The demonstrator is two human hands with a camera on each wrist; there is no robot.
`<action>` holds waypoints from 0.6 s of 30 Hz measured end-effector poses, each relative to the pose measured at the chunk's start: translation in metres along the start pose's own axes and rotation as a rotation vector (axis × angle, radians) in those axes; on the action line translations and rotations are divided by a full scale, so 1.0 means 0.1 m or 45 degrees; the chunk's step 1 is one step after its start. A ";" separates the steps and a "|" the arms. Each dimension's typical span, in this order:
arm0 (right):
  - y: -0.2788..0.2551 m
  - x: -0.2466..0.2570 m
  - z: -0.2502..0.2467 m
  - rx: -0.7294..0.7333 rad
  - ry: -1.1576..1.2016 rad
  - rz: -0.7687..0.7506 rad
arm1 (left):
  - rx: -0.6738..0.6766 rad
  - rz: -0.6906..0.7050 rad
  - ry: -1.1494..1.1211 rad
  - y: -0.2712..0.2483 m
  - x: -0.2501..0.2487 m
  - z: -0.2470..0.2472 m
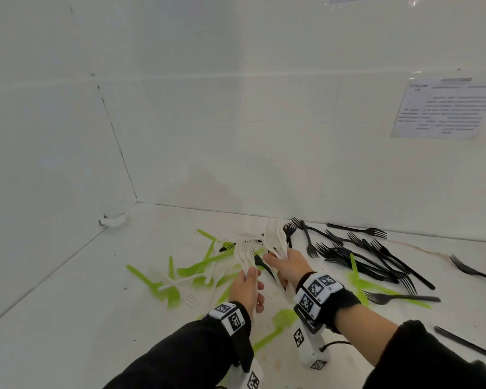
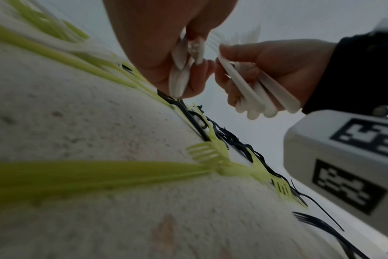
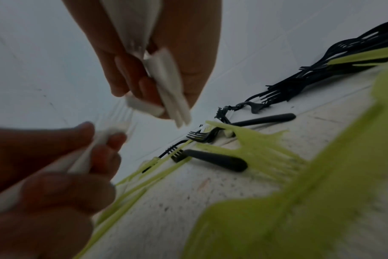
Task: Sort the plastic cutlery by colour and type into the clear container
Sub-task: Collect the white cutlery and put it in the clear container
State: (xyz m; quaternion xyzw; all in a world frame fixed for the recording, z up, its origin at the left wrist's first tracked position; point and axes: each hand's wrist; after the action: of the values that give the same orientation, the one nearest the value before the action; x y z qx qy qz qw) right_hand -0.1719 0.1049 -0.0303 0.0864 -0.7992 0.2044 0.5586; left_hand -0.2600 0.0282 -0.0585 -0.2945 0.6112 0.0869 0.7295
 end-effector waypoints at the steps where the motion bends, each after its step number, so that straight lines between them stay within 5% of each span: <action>1: -0.07 -0.02 0.01 0.019 0.066 0.001 | 0.036 -0.003 0.014 -0.03 0.01 0.03; 8: -0.37 -0.17 -0.10 -0.016 0.226 0.079 | 0.156 0.058 0.329 -0.24 0.14 0.26; 18: -0.60 -0.39 -0.49 -0.179 0.204 -0.027 | 0.217 -0.042 0.089 -0.46 0.21 0.60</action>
State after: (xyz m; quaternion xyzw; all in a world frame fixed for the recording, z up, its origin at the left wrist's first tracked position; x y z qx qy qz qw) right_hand -0.0934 0.0685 -0.0386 0.0386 -0.7635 0.1482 0.6274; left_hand -0.1820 0.0185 -0.0582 -0.2441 0.6366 0.0120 0.7315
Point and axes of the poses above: each hand's wrist, its own y-axis towards the middle knuckle, its own z-axis out of the palm, x = y × z, and after that the axes turned 1 degree about -y, right-handed
